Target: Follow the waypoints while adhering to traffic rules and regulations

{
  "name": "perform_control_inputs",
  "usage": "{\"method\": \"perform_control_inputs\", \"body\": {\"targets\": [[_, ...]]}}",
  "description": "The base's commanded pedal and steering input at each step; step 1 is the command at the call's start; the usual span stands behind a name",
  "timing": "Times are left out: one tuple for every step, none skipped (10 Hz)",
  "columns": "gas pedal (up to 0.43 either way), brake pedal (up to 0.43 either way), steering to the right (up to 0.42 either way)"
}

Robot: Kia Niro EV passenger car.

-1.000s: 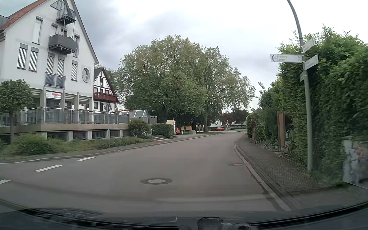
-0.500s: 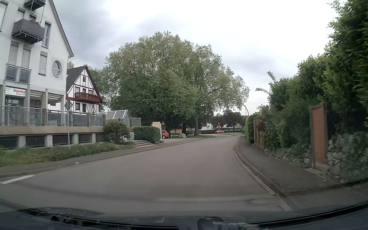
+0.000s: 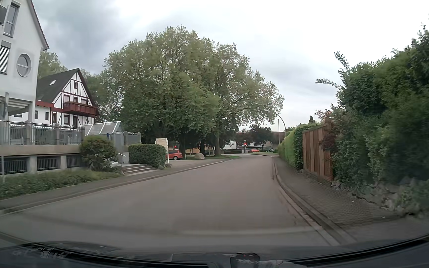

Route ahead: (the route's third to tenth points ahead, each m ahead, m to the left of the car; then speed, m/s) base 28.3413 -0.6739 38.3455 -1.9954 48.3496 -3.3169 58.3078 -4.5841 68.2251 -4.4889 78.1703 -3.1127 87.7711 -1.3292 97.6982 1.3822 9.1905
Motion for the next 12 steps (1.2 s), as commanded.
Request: {"method": "perform_control_inputs", "body": {"targets": [[0.087,0.0,0.036],[0.087,0.0,0.036],[0.087,0.0,0.036],[0.087,0.0,0.036],[0.087,0.0,0.037],[0.087,0.0,0.037],[0.087,0.0,0.036],[0.087,0.0,0.035],[0.087,0.0,0.035],[0.087,0.0,0.036],[0.087,0.0,0.036],[0.087,0.0,0.035]]}}
